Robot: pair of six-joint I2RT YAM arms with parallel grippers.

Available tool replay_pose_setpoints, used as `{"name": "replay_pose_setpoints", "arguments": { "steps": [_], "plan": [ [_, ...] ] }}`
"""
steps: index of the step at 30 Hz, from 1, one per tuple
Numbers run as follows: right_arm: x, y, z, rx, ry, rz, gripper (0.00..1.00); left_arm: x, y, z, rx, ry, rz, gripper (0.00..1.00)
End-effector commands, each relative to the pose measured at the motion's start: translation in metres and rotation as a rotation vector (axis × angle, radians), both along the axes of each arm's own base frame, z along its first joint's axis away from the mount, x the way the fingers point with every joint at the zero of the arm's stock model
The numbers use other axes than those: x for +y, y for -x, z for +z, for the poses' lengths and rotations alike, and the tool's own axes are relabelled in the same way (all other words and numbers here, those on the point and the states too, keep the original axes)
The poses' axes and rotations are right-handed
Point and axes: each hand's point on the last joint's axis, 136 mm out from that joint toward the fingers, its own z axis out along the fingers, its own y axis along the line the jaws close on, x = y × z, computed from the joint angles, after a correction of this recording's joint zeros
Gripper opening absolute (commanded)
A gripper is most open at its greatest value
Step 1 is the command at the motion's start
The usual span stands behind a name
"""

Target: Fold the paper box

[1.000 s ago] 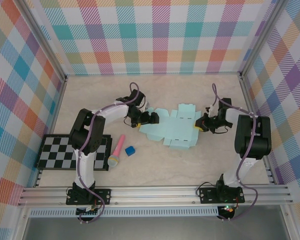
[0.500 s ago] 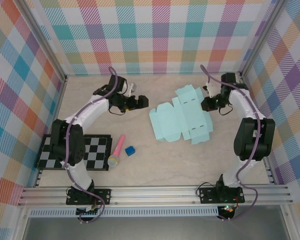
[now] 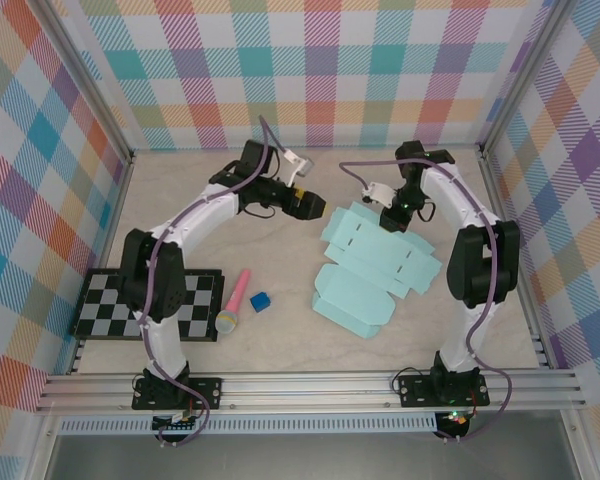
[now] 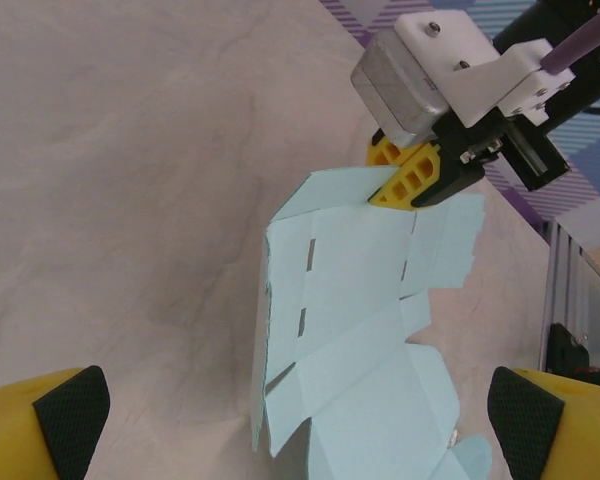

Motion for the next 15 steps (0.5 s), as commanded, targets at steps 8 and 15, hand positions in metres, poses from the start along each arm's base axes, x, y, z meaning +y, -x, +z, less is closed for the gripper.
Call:
{"name": "replay_pose_setpoints", "arguments": {
  "steps": [8, 15],
  "plan": [
    [0.003, 0.013, 0.033, -0.101, -0.020, 0.124, 0.00, -0.037, 0.012, -0.021, -0.134, 0.071, -0.190, 0.96],
    [0.010, 0.009, 0.044, -0.122, -0.063, 0.135, 0.00, -0.053, 0.012, -0.034, -0.112, 0.102, -0.230, 0.65]
  ]
}}
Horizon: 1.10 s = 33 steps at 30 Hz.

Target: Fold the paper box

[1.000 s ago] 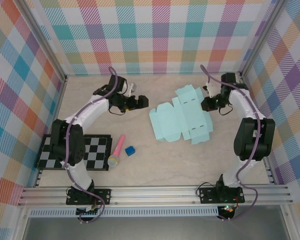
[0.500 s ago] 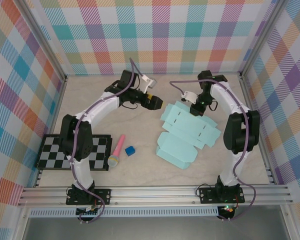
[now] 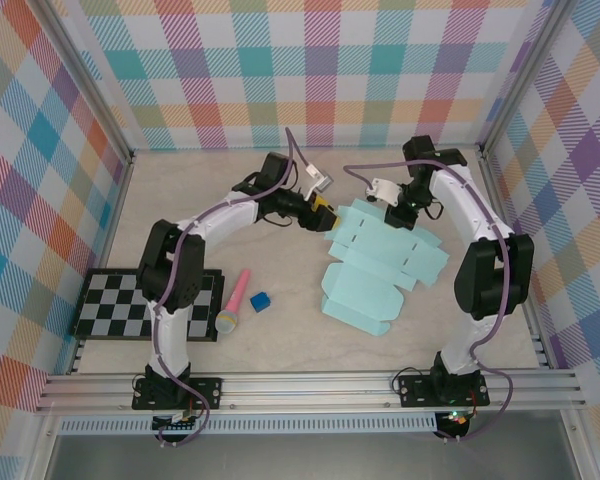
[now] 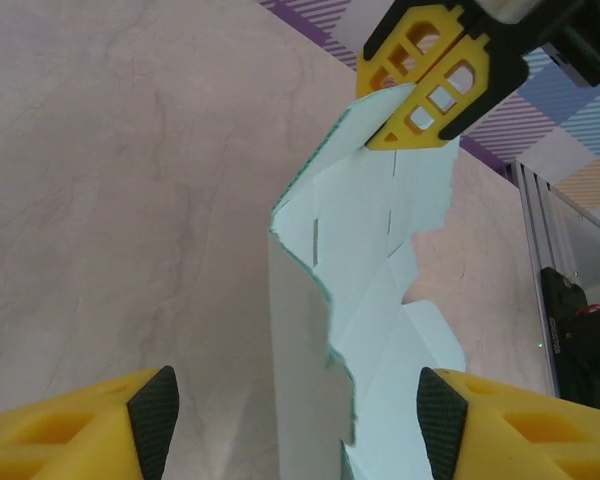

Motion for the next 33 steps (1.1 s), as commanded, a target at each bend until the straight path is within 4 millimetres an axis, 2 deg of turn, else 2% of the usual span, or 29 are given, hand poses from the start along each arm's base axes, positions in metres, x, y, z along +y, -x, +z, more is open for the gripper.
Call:
{"name": "replay_pose_setpoints", "arguments": {
  "steps": [1, 3, 6, 9, 10, 12, 13, 17, 19, 23, 25, 27, 30, 33],
  "plan": [
    [0.011, 0.001, 0.013, -0.019, -0.053, 0.046, 0.00, -0.013, 0.004, -0.004, -0.037, 0.023, -0.057, 0.65],
    [0.011, 0.001, 0.014, -0.026, -0.051, 0.046, 0.00, -0.015, 0.005, -0.009, -0.048, 0.003, -0.059, 0.55],
    [0.012, 0.001, 0.015, -0.029, -0.058, 0.046, 0.00, -0.017, -0.002, -0.009, -0.051, 0.008, -0.019, 0.31],
    [0.015, -0.003, 0.018, -0.038, -0.082, 0.024, 0.01, -0.018, -0.007, -0.003, -0.070, 0.032, 0.016, 0.20],
    [0.018, -0.007, 0.022, -0.043, -0.104, -0.006, 0.08, -0.017, -0.010, -0.001, -0.077, 0.037, 0.034, 0.17],
    [0.023, -0.017, 0.032, -0.072, -0.145, -0.051, 0.15, -0.016, -0.015, 0.001, -0.082, 0.045, 0.077, 0.09],
    [0.024, -0.025, 0.036, -0.096, -0.163, -0.093, 0.23, -0.015, -0.020, 0.000, -0.073, 0.047, 0.118, 0.06],
    [0.024, -0.057, 0.057, -0.200, -0.219, -0.258, 0.42, -0.010, -0.036, -0.012, 0.017, 0.092, 0.285, 0.01],
    [0.025, -0.066, 0.070, -0.243, -0.259, -0.323, 0.50, -0.004, -0.042, -0.018, 0.046, 0.122, 0.365, 0.00],
    [0.029, -0.073, 0.098, -0.275, -0.384, -0.477, 0.57, 0.010, -0.051, -0.031, 0.121, 0.102, 0.512, 0.00],
    [0.030, -0.077, 0.103, -0.260, -0.467, -0.622, 0.70, 0.014, -0.050, -0.036, 0.172, 0.084, 0.556, 0.00],
    [0.039, -0.066, 0.096, -0.162, -0.538, -0.716, 0.71, 0.020, -0.049, -0.039, 0.225, 0.075, 0.607, 0.00],
    [0.044, -0.046, 0.059, -0.012, -0.499, -0.890, 0.69, 0.032, -0.044, -0.038, 0.295, 0.068, 0.687, 0.00],
    [0.062, -0.021, 0.022, 0.185, -0.509, -0.985, 0.68, 0.035, -0.036, -0.036, 0.378, 0.092, 0.718, 0.00]
  ]
}}
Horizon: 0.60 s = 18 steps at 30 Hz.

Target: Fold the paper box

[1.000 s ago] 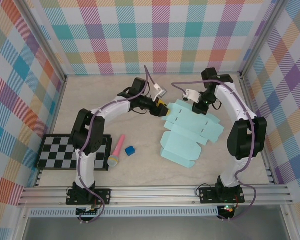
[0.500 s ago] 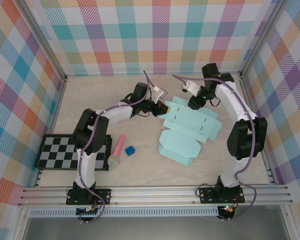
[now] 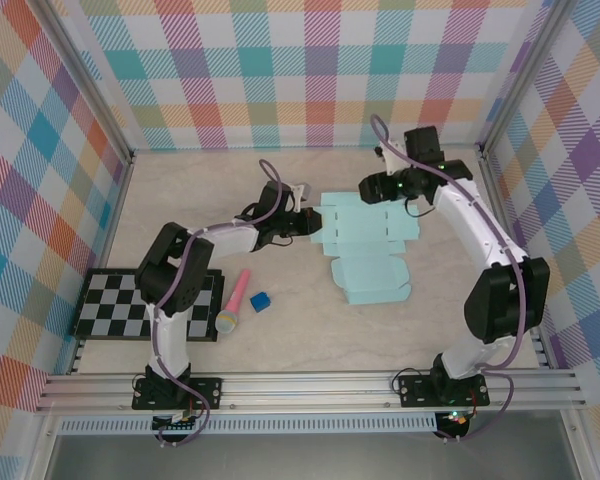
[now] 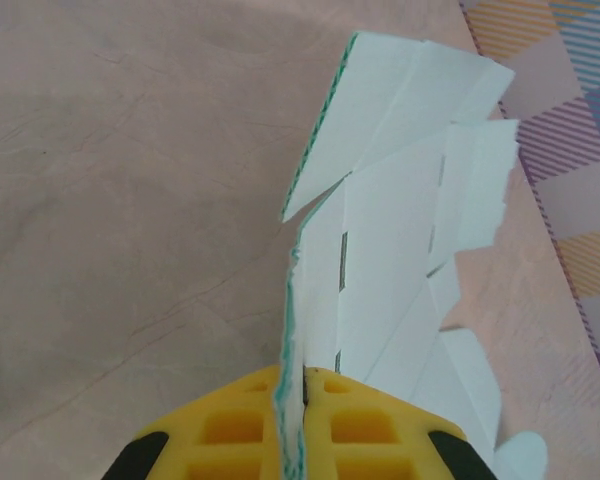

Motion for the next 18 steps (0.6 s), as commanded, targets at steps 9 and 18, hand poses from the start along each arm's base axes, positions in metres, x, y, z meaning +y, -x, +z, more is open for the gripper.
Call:
{"name": "replay_pose_setpoints", "arguments": {
  "steps": [9, 18],
  "plan": [
    [0.067, 0.064, -0.095, 0.236, -0.063, 0.078, 0.71, -0.003, 0.014, 0.021, 0.266, 0.196, 0.133, 0.00],
    [0.073, 0.065, -0.122, 0.231, 0.057, 0.129, 0.82, -0.003, 0.014, 0.028, 0.277, 0.191, 0.133, 0.00]
  ]
}}
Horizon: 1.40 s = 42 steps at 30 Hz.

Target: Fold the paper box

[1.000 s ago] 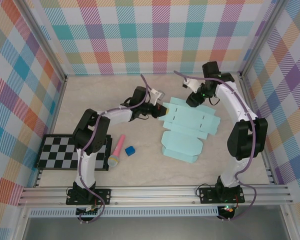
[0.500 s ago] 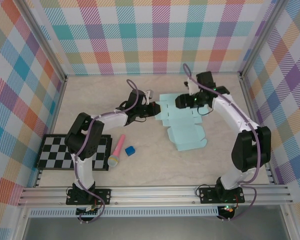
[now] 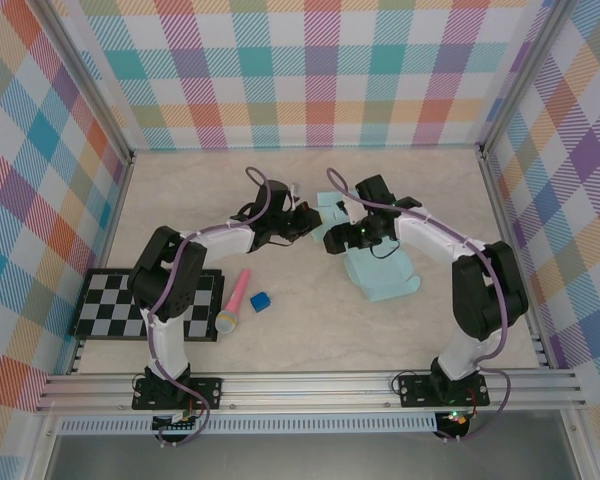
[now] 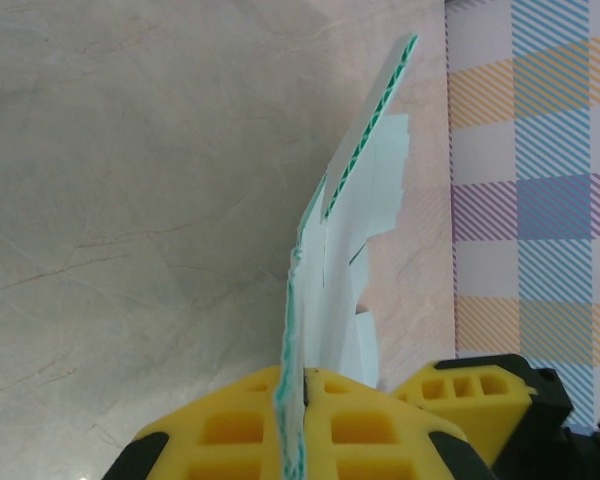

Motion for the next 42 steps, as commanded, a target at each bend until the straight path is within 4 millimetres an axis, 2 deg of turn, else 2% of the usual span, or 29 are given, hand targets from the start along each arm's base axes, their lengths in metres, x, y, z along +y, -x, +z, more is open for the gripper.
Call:
{"name": "replay_pose_setpoints", "arguments": {
  "steps": [1, 3, 6, 10, 16, 21, 24, 31, 37, 42],
  "plan": [
    [0.004, -0.007, -0.008, -0.037, 0.054, 0.019, 0.81, -0.003, 0.002, 0.016, 0.002, 0.025, -0.006, 0.00],
    [0.002, -0.010, -0.013, -0.044, 0.084, -0.003, 0.79, -0.002, 0.002, 0.015, 0.003, 0.021, 0.000, 0.00],
    [0.000, -0.016, -0.017, -0.051, 0.101, -0.041, 0.71, -0.002, 0.004, 0.014, 0.004, 0.020, -0.006, 0.00],
    [0.004, -0.021, -0.009, -0.062, 0.076, -0.053, 0.58, 0.000, 0.004, 0.012, -0.019, -0.012, -0.023, 0.00],
    [-0.004, -0.024, -0.005, -0.069, 0.123, -0.064, 0.52, 0.007, 0.006, 0.005, -0.051, -0.088, -0.043, 0.00],
    [-0.012, -0.020, -0.015, -0.037, 0.155, -0.068, 0.50, 0.010, 0.009, 0.002, -0.068, -0.119, -0.058, 0.00],
    [-0.014, -0.017, -0.023, -0.012, 0.162, -0.068, 0.42, 0.012, 0.009, 0.000, -0.076, -0.133, -0.059, 0.00],
    [-0.004, -0.008, -0.034, 0.061, 0.118, -0.047, 0.28, 0.015, 0.008, -0.005, -0.101, -0.162, -0.068, 0.00],
    [0.007, -0.001, -0.035, 0.126, 0.041, -0.047, 0.22, 0.018, 0.006, -0.012, -0.138, -0.187, -0.067, 0.00],
    [0.006, 0.002, -0.042, 0.155, 0.042, -0.055, 0.19, 0.018, 0.003, -0.016, -0.163, -0.195, -0.063, 0.00]
  ]
}}
